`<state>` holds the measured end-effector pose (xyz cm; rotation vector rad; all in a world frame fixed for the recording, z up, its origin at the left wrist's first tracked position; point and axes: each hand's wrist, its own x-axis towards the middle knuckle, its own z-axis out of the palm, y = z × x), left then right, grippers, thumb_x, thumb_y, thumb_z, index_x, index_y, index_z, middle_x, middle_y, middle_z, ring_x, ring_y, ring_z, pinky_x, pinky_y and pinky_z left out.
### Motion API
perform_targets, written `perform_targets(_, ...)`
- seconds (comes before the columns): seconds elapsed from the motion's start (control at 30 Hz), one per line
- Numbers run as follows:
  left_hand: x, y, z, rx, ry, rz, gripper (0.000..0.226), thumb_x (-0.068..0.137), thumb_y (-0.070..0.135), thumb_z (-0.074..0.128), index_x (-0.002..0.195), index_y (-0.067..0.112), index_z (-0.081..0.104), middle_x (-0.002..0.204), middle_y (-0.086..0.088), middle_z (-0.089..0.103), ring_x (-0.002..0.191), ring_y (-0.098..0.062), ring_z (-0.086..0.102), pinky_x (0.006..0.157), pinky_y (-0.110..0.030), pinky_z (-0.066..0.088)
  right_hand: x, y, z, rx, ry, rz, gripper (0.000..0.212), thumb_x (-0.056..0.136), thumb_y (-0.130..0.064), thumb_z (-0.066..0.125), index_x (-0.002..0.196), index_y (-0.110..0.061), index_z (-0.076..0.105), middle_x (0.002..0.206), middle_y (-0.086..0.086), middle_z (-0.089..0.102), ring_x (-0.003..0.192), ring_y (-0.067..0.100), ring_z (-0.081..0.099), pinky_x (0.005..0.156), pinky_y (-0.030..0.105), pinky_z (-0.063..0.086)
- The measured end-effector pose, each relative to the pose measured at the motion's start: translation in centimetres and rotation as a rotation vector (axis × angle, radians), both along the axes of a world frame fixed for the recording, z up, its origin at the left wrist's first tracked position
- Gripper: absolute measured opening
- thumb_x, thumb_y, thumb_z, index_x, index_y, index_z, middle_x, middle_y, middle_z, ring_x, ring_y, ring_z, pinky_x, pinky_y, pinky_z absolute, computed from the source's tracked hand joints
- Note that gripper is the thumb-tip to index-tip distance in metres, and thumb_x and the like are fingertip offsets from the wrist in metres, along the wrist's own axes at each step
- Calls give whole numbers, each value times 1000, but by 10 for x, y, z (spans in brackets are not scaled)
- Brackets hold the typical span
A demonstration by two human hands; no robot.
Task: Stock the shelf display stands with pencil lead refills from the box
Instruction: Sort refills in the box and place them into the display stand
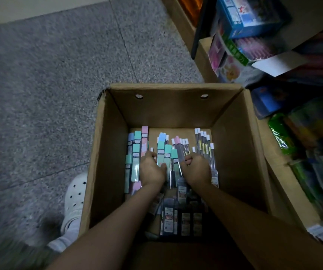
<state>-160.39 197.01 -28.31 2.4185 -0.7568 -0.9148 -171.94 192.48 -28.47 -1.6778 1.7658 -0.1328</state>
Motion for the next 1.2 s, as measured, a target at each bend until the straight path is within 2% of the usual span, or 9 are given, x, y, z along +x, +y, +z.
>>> perform_targets(0.3, 7, 17, 12, 3, 318, 227, 28, 88, 15, 69, 111, 10, 53, 103, -11, 62, 96, -28, 60, 85, -31, 49, -11, 16, 21, 131, -309, -135, 12, 96, -10, 57, 88, -16, 49, 84, 1, 61, 73, 13, 59, 55, 19, 43)
perform_targets(0.43, 1, 22, 35, -173, 680, 358, 17, 96, 1, 52, 110, 9, 45, 97, -9, 67, 90, -24, 68, 58, -25, 55, -6, 36, 33, 113, -455, -146, 14, 89, -10, 68, 85, -17, 57, 83, 0, 67, 76, 14, 65, 57, 18, 49)
perform_targets(0.57, 1, 22, 51, -233, 909, 365, 21, 102, 14, 45, 120, 5, 51, 111, -17, 69, 96, -29, 69, 83, -44, 58, 1, 47, 42, 81, -519, -156, 17, 81, -7, 76, 90, -15, 64, 84, -8, 68, 79, 4, 65, 60, 8, 49)
perform_targets(0.63, 0, 24, 56, -273, 994, 384, 23, 100, 22, 50, 119, 8, 51, 107, -13, 70, 90, -23, 71, 68, -34, 60, 3, 48, 46, 84, -547, -191, 22, 78, -5, 78, 88, -18, 64, 85, -7, 69, 80, 5, 67, 63, 11, 51)
perform_targets(0.7, -1, 24, 58, -275, 950, 372, 22, 97, 21, 57, 116, 16, 49, 103, -6, 69, 88, -19, 69, 59, -25, 57, 2, 44, 47, 113, -584, -167, 23, 77, -5, 80, 86, -19, 64, 83, -8, 69, 74, 0, 67, 63, 11, 52)
perform_targets(0.83, 6, 15, 48, -242, 798, 367, 32, 94, 14, 61, 124, 12, 50, 115, -9, 66, 102, -25, 65, 87, -42, 56, -2, 24, 40, 169, -496, 12, 18, 83, -20, 76, 99, -16, 68, 91, -6, 70, 85, 5, 67, 70, 12, 52)
perform_targets(1.0, 15, 12, 33, -236, 652, 354, 19, 95, 11, 59, 112, 5, 54, 95, -14, 67, 78, -8, 70, 52, -20, 53, -11, -15, 22, -9, -76, 88, 22, 87, -20, 73, 107, -17, 66, 90, -6, 64, 87, 12, 63, 80, 27, 56)
perform_targets(1.1, 15, 12, 24, -225, 599, 389, 14, 94, 14, 59, 106, 7, 55, 99, -16, 67, 85, -15, 69, 72, -32, 59, 0, -20, 13, 29, -72, 213, 40, 82, -22, 78, 118, -17, 63, 85, -11, 60, 81, 8, 59, 72, 21, 51)
perform_targets(1.2, 13, 13, 21, -231, 621, 410, 17, 94, 15, 60, 111, 12, 57, 106, -9, 69, 95, -23, 68, 86, -45, 57, 12, -21, 5, 46, 14, 362, 64, 77, -23, 81, 135, -20, 53, 116, 3, 60, 103, 18, 59, 90, 31, 52)
